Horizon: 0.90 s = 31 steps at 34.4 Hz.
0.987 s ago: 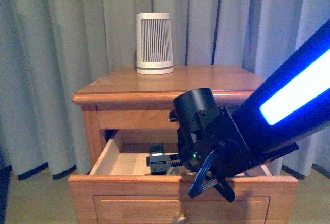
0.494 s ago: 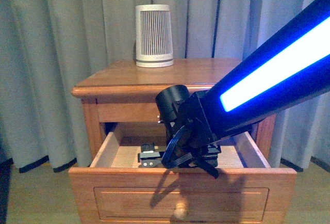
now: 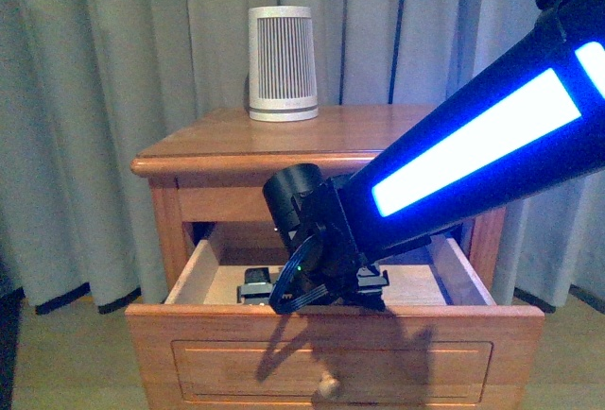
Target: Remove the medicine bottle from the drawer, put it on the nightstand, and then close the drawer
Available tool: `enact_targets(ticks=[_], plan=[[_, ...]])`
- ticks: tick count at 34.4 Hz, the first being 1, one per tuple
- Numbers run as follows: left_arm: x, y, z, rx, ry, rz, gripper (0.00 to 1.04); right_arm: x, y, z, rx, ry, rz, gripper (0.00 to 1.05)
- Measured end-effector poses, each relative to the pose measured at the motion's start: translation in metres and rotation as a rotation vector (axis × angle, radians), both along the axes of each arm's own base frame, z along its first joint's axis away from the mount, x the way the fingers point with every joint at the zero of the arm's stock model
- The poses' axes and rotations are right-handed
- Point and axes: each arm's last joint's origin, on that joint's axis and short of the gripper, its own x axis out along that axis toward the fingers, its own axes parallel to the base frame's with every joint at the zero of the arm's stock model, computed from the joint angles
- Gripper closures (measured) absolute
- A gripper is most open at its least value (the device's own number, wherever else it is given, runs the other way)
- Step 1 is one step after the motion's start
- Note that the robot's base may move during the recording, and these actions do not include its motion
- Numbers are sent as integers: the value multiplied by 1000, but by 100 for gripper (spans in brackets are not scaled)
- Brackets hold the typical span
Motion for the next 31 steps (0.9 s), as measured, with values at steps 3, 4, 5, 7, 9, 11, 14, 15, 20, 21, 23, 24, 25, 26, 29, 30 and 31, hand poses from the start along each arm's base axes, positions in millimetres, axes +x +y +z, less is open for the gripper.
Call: enact_targets(ticks=[3, 4, 5, 7, 9, 11, 14, 15, 20, 21, 23, 24, 25, 26, 29, 30, 31], plan=[[0, 0, 0, 0, 0, 0, 7, 0, 1, 1, -4, -3, -1, 25], [0, 0, 0, 0, 0, 0, 7, -1, 2, 1, -4, -4, -1, 30], [0, 0, 0, 0, 0, 0, 7, -1, 2, 1, -7, -6, -3, 37], [0, 0, 0, 0, 0, 0, 7, -1, 3, 1, -7, -8, -3, 47], [0, 0, 0, 0, 0, 0, 7, -1, 3, 1, -7, -10, -3, 56], [0, 0, 0, 0, 0, 0, 7, -1, 4, 1, -6, -16, -5, 64], [0, 0, 0, 0, 0, 0, 7, 0, 4, 2, -5, -26, -7, 72], [0, 0, 0, 0, 0, 0, 7, 0, 4, 2, -4, -28, -7, 74], [0, 0, 0, 0, 0, 0, 7, -2, 4, -1, -8, -30, -11, 75], [0, 0, 0, 0, 0, 0, 7, -3, 4, 0, -7, -30, -10, 75], [0, 0, 0, 0, 0, 0, 7, -7, 4, 2, -10, -35, -10, 75], [0, 0, 0, 0, 0, 0, 7, -8, 4, 3, -13, -41, -11, 75], [0, 0, 0, 0, 0, 0, 7, -11, 4, 6, -17, -50, -9, 75], [0, 0, 0, 0, 0, 0, 7, -12, 4, 7, -23, -59, -7, 75], [0, 0, 0, 0, 0, 0, 7, -22, 6, 21, -30, -98, 12, 76], [0, 0, 0, 0, 0, 0, 7, -24, 7, 25, -32, -108, 18, 76], [0, 0, 0, 0, 0, 0, 7, -27, 7, 29, -39, -122, 24, 76]])
